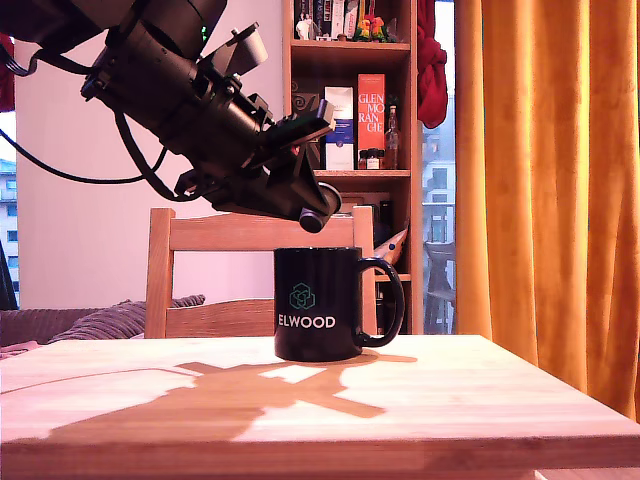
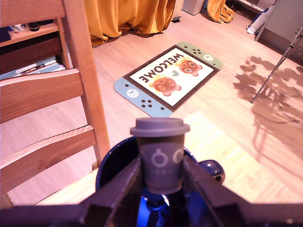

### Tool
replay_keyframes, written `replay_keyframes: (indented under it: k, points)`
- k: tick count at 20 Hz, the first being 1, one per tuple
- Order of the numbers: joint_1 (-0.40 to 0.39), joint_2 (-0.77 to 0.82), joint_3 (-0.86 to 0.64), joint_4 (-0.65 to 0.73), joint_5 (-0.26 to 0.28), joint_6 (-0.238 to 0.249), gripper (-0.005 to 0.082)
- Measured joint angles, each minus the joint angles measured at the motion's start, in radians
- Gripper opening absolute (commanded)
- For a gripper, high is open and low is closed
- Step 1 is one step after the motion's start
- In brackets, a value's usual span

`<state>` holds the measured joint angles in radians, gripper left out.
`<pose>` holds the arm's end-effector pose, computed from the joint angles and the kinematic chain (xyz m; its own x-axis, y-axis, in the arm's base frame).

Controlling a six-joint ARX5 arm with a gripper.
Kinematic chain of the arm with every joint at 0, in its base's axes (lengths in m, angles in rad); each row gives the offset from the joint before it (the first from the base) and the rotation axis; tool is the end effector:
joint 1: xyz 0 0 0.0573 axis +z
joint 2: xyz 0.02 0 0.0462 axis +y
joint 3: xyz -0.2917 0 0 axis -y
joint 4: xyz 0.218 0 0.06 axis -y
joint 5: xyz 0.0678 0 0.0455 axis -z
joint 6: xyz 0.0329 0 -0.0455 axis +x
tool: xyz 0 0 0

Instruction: Pick up the coffee capsules on the table and drop them inside the coffee cup

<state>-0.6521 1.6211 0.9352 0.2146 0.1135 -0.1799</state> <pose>0.2607 -0.2038 0.2576 0.6349 -0.6272 -0.4511 0.6076 0.7660 -0.2100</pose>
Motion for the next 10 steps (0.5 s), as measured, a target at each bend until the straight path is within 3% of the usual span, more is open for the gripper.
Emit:
replay_keyframes:
  k: [3,10]
  points:
    - [0.000,0.000,0.000,-0.041,0.012,0.000,0.0488]
    - [0.000,0.000,0.000,-0.076,0.037,0.000,0.0516]
